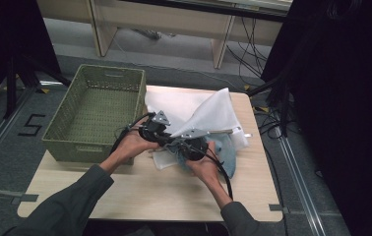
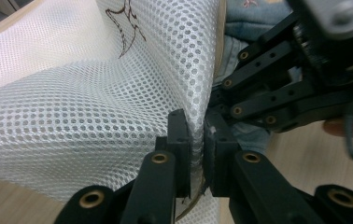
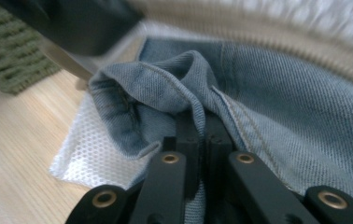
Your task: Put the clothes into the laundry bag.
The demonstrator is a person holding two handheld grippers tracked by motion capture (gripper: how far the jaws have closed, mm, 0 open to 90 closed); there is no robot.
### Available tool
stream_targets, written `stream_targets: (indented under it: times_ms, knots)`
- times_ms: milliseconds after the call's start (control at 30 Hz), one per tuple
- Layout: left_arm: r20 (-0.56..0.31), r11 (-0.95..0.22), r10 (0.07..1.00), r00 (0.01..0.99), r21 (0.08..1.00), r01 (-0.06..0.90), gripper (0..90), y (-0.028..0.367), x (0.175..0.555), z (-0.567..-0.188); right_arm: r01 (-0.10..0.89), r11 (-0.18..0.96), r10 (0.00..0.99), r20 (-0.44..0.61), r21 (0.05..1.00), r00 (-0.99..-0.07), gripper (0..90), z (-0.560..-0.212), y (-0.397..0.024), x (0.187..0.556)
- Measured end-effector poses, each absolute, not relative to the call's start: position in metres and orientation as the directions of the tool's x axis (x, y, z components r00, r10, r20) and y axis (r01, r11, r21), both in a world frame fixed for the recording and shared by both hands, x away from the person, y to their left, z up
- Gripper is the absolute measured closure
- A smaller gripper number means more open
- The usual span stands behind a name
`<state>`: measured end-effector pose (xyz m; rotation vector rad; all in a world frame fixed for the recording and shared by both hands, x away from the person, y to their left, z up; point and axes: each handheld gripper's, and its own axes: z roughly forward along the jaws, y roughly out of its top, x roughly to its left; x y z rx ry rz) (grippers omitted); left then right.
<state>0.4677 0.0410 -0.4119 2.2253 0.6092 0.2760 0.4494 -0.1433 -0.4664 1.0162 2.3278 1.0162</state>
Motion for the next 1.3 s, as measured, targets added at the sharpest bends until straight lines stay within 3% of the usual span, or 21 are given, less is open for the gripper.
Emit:
stream_targets:
  times_ms: [200, 400, 567, 667, 833, 1133, 1233, 1267, 1300]
  knots:
    - [-0.001, -0.558, 0.511, 0.86, 0.76, 0.333, 72.0, 0.041, 0.467, -0.419, 0.476, 0.42, 0.763, -0.017, 0.773, -0.646, 87.9, -0.462, -0.15, 0.45]
    - [0.039, -0.536, 0.539, 0.842, 0.786, 0.307, 48.0, 0.044, 0.451, -0.409, 0.476, 0.423, 0.758, -0.014, 0.771, -0.652, 88.0, -0.462, -0.152, 0.45]
    - [0.074, -0.533, 0.54, 0.838, 0.801, 0.273, 48.6, 0.054, 0.421, -0.399, 0.481, 0.415, 0.763, -0.006, 0.772, -0.647, 87.9, -0.461, -0.153, 0.449]
    - [0.043, -0.548, 0.536, 0.843, 0.777, 0.308, 48.6, 0.054, 0.408, -0.423, 0.475, 0.415, 0.764, -0.014, 0.776, -0.645, 87.9, -0.462, -0.153, 0.45]
    - [0.062, -0.609, 0.563, 0.824, 0.706, 0.363, 45.0, 0.045, 0.418, -0.474, 0.485, 0.411, 0.767, -0.005, 0.772, -0.642, 87.9, -0.461, -0.153, 0.449]
    - [0.032, -0.593, 0.596, 0.802, 0.691, 0.413, 44.7, 0.031, 0.44, -0.508, 0.499, 0.409, 0.762, 0.015, 0.764, -0.647, 87.9, -0.46, -0.155, 0.449]
    - [0.007, -0.565, 0.607, 0.795, 0.707, 0.426, 52.0, 0.03, 0.441, -0.511, 0.496, 0.403, 0.76, 0.021, 0.769, -0.649, 87.9, -0.459, -0.154, 0.448]
    - [0.011, -0.57, 0.607, 0.795, 0.703, 0.425, 66.4, 0.03, 0.441, -0.509, 0.496, 0.403, 0.765, 0.014, 0.769, -0.644, 87.9, -0.459, -0.155, 0.447]
    - [0.001, -0.561, 0.616, 0.788, 0.703, 0.438, 66.4, 0.031, 0.442, -0.509, 0.496, 0.403, 0.765, 0.014, 0.769, -0.644, 87.9, -0.459, -0.155, 0.447]
